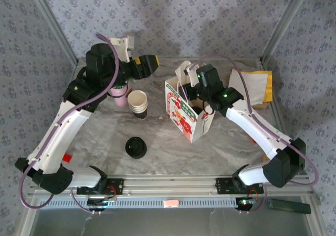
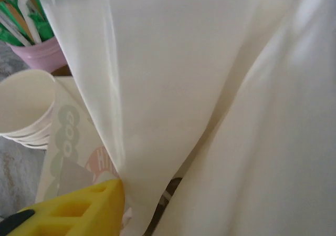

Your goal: Pack the takeout coffee

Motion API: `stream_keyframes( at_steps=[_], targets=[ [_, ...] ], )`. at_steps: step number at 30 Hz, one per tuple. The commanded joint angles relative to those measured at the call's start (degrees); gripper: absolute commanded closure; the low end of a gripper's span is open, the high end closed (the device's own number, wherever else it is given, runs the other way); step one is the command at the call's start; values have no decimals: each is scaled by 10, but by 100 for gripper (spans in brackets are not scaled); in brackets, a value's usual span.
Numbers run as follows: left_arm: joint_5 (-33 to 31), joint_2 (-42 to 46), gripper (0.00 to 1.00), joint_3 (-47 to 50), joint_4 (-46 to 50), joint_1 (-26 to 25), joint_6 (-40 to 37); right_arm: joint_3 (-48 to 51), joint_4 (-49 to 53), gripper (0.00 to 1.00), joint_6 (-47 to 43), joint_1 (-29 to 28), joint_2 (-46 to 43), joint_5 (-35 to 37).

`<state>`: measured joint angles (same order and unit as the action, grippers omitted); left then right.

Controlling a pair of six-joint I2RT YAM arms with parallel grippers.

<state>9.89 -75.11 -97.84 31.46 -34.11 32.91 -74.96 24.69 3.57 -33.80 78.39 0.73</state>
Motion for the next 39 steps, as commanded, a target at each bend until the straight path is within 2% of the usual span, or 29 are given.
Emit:
stream_keyframes(
  at_steps=[1, 11, 20, 23, 26, 34, 39],
  targets=[
    [10, 3, 24, -20, -8, 3, 2, -31, 20, 46, 1, -4, -25, 15],
    [11, 3, 24, -27, -5, 3, 2, -80, 49, 43, 0, -5, -39, 23],
    [9, 4, 22, -33, -6, 3, -5, -176, 106, 43, 0, -3, -85, 25],
    [9, 7, 17, -31, -8, 3, -10, -194, 145, 43, -1, -2, -110, 24],
    [6, 11, 0, -21, -11, 3, -15, -204, 185, 42, -3, 4, -137, 40],
    [-43, 20, 0, -17, -6, 11, -52, -159, 254, 36, 17, 54, -227, 46],
    [-65, 23, 0, 1, -5, 21, -44, -163, 335, 31, 53, 119, -220, -27]
  ],
)
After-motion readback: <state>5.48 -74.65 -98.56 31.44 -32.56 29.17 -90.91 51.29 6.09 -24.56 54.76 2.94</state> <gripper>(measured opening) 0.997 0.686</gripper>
